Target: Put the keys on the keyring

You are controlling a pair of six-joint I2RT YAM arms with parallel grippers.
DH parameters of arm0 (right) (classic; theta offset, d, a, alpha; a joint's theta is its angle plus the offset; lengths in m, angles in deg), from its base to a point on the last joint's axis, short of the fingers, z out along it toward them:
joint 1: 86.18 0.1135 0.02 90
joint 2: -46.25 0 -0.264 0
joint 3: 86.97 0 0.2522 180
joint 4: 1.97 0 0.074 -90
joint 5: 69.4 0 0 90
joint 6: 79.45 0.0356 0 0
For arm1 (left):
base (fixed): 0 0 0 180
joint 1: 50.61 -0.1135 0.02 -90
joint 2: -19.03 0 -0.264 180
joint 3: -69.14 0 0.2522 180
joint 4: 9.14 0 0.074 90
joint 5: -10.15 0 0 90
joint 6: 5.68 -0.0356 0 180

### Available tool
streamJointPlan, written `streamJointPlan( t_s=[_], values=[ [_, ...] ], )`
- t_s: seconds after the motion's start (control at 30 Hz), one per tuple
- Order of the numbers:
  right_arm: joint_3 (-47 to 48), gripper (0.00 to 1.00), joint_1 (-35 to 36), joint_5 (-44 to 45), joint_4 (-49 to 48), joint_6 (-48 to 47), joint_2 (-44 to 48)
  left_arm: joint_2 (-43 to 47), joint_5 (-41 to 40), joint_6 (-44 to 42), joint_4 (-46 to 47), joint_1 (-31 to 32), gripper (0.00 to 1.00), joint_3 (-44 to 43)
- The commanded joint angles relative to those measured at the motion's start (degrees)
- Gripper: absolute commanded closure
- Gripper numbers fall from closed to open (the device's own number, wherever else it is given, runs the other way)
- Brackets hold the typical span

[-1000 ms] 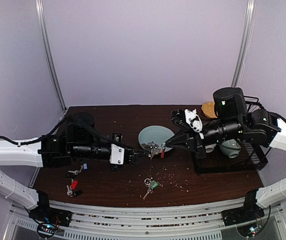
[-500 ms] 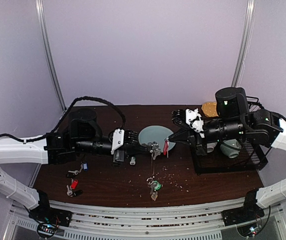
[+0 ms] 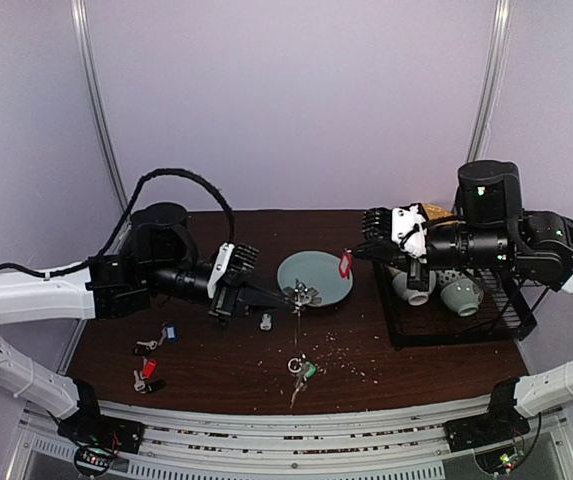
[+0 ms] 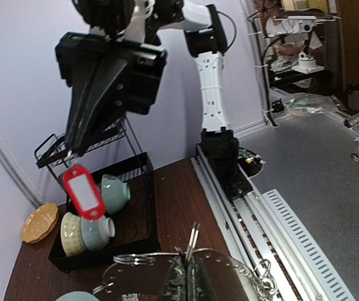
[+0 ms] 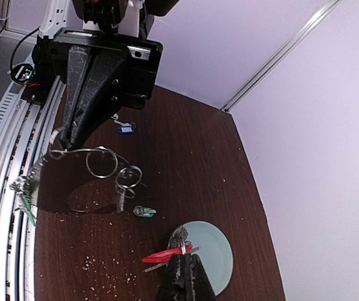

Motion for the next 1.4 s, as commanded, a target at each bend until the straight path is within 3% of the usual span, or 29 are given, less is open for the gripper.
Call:
streamJointPlan(
  t_s=[0.0,0.33,0.6,1.03,1.37],
  values=[
    [0.83,1.00,1.44,2.20,-1.33,-9.89,0.11,-0.95,15.45,-8.60,-7.06,-1.51,1.00,-6.37],
    [5.37,1.00,9.54,6.98,3.93,-19.75,-3.07,-7.82,18.91,-18.02,-23.31,-4.01,1.00,-14.23],
    [4.44,1.00,14.94,10.47,8.14,-23.34,-4.52,-9.72,15.66,-19.42,-27.87,-4.05,1.00,-15.91],
    [5.71,1.00,18.44,12.59,10.82,-25.25,-9.39,-9.70,14.40,-18.21,-27.90,-4.09,1.00,-16.34],
    [5.70,1.00,19.19,15.59,7.08,-23.94,-11.66,-9.21,14.41,-15.04,-24.83,-4.09,1.00,-15.30]
  ],
)
